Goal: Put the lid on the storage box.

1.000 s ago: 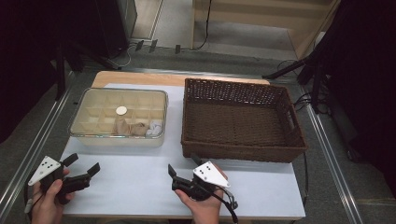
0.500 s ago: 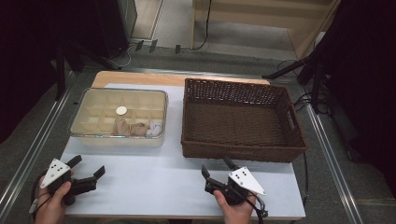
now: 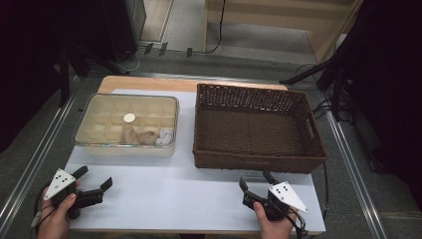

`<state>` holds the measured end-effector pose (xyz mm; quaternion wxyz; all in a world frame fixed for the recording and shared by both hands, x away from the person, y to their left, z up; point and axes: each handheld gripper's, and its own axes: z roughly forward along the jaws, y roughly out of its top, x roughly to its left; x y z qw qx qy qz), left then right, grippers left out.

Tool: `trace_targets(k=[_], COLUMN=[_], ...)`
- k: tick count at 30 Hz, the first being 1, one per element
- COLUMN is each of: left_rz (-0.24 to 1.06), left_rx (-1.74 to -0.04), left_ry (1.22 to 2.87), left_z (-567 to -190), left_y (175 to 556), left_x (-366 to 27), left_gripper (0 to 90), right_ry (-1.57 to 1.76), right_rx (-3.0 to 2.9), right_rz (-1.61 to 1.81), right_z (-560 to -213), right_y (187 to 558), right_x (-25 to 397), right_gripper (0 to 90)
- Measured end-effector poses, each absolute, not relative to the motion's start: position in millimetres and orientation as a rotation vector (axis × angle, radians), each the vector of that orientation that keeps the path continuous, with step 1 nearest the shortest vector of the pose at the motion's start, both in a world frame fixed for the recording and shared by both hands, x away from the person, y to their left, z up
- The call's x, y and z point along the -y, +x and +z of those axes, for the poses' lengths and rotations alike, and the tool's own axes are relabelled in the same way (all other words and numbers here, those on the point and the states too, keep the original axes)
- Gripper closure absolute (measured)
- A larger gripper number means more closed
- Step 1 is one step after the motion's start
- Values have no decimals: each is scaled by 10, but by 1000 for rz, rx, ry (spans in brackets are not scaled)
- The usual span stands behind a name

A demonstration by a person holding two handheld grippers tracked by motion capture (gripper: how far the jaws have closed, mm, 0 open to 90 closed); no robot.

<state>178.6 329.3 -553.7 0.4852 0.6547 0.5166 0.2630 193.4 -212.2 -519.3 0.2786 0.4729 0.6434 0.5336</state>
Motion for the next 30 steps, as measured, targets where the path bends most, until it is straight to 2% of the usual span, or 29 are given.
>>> trace_targets(k=[30], left_rz=[624], left_rx=[-1263], left_ry=[1584], left_z=[-5541], left_y=[1794], left_x=[-3305], left_gripper=[0], right_ry=[1414], right_rx=[-1607], right_rz=[1213], right_z=[-5399], right_y=[1876], right_x=[3337], right_gripper=[156])
